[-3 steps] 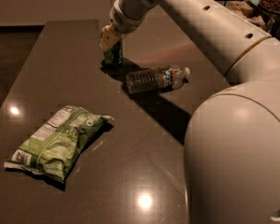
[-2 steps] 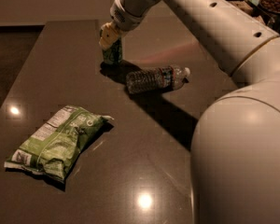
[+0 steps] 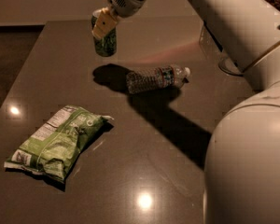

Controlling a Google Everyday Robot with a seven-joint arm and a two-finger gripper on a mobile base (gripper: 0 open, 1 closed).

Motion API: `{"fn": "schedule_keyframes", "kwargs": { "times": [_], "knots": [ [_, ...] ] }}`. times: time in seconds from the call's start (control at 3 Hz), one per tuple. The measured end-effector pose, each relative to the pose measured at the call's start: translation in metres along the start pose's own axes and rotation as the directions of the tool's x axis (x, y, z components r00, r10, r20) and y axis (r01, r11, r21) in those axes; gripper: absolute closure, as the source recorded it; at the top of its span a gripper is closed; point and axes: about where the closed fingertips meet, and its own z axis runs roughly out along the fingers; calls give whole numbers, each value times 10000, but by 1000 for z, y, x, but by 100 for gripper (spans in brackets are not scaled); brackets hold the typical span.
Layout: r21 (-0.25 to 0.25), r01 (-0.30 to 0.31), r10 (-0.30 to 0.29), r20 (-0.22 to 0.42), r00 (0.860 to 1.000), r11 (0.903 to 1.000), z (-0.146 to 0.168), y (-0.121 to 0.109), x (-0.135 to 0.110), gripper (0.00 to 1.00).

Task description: Pick green can

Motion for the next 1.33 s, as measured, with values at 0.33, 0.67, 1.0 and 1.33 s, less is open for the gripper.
{"fn": "schedule_keyframes", "kwargs": {
  "times": [0.33, 0.67, 1.0, 1.33],
  "knots": [
    [-275, 603, -593, 362, 9976, 9978, -17, 17, -14, 100],
    [-505, 1006, -975, 597, 9934, 9936, -26, 30, -22, 100],
    [-704, 1291, -1232, 823, 9890, 9891, -31, 39, -27, 100],
    [-718, 1308, -1247, 832, 9887, 9888, -31, 40, -27, 100]
  ]
}}
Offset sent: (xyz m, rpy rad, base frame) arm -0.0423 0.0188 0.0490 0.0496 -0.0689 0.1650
